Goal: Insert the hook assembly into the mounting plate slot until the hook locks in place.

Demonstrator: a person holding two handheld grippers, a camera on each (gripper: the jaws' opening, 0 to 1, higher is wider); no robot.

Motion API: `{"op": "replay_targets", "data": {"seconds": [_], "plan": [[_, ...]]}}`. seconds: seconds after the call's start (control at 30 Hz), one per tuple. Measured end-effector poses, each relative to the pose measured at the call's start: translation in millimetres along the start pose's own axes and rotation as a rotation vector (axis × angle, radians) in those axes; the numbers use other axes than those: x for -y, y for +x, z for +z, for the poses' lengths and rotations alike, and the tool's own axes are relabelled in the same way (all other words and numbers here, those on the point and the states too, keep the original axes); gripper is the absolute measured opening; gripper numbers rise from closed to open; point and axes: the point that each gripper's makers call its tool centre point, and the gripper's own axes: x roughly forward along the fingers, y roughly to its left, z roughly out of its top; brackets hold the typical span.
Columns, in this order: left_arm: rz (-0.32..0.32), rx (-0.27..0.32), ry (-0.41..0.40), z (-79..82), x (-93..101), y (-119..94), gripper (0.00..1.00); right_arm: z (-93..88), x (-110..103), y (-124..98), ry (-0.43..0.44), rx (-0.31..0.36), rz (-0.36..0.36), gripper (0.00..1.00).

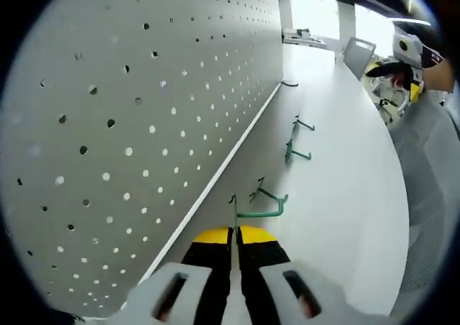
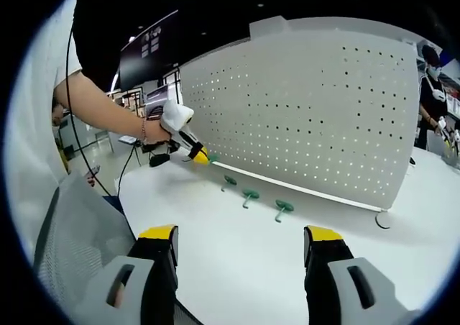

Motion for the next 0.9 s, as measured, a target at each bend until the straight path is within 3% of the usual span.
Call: {"op": "replay_targets", "data": {"seconds": [0.57, 0.9], "plan": [[0.036, 0.114, -0.061, 17.4, 11.1, -16, 0.02, 8.4, -2, -2, -0.004, 0.025, 0.002, 0.68], [0.070, 0.227, -0.132, 36.5, 15.8, -28, 0.02, 14.2, -1, -3, -0.002, 0.041, -0.001, 0.68]]}}
